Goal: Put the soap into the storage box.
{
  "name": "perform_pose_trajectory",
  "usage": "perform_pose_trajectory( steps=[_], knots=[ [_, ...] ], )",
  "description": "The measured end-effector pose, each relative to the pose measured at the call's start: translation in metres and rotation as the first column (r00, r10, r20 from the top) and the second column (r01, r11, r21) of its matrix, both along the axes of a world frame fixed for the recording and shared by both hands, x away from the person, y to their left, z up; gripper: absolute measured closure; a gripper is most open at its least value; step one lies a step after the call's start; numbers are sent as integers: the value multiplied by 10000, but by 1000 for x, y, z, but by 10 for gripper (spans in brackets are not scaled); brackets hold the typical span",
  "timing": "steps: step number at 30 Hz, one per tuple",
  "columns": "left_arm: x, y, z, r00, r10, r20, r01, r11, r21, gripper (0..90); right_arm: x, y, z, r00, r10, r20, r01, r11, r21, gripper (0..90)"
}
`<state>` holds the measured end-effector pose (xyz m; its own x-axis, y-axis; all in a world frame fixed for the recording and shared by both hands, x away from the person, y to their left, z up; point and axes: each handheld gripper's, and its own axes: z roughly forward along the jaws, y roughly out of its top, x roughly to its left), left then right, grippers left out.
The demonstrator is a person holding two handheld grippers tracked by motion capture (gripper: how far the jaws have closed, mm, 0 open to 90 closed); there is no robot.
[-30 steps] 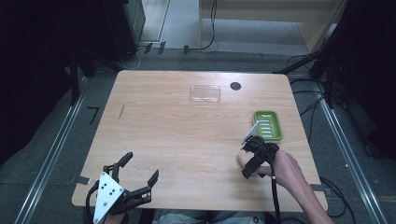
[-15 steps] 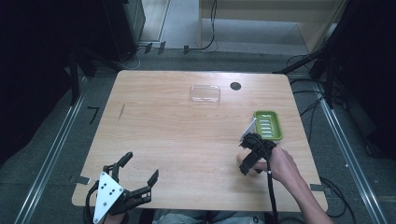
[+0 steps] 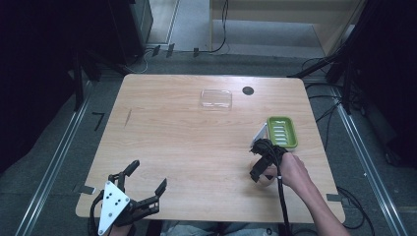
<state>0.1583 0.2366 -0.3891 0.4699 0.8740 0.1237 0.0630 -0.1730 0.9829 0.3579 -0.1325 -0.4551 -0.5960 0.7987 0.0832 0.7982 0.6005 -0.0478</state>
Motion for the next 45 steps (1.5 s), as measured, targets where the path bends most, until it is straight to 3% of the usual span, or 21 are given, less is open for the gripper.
perform_pose_trajectory(
  steps=[12,19,40,45],
  knots=[
    [0,0,0,10000,28,-23,-28,10000,-11,131,8,0,-12,9997,-202,-106,202,9998,-50,21],
    [0,1,0,10000,35,-22,-35,10000,-25,129,7,3,-15,9996,-277,-63,276,9996,-110,128],
    [-1,2,0,10000,56,8,-56,10000,-60,123,3,2,-13,9964,-776,342,788,9963,-332,250],
    [-1,2,0,10000,75,13,-75,9999,-69,123,1,2,-12,9953,-761,595,791,9956,-501,332]
  ],
)
